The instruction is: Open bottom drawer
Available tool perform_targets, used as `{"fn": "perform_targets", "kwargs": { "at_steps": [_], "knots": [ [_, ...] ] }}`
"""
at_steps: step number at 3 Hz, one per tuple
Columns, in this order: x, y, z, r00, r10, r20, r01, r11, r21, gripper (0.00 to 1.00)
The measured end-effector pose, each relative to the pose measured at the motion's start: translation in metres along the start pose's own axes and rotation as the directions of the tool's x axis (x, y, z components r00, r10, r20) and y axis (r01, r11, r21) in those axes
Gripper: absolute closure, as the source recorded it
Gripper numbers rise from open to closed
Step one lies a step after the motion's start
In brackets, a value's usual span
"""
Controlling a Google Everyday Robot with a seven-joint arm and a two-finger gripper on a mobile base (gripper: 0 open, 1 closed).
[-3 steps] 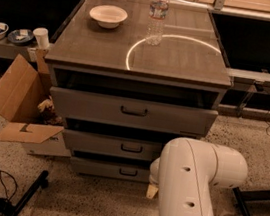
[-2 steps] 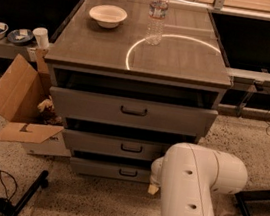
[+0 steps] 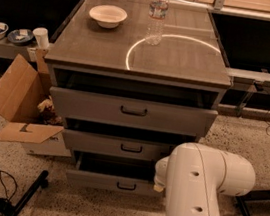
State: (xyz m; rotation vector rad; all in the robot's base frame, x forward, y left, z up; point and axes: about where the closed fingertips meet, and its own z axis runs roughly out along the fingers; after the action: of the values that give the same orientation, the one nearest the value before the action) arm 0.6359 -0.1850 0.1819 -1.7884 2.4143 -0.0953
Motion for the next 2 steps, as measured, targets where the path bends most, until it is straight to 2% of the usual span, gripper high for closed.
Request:
{"fn": "perform_targets", "kwargs": {
  "at_steps": [1,2],
  "knots": [
    [0.001,0.0,-0.004,1.0,0.0,0.0,0.0,1.0,0.0,1.0],
    [0.025,-0.01,-0.016,1.0,0.023,-0.003,-0.023,0.9991,0.035,1.0]
  ]
}}
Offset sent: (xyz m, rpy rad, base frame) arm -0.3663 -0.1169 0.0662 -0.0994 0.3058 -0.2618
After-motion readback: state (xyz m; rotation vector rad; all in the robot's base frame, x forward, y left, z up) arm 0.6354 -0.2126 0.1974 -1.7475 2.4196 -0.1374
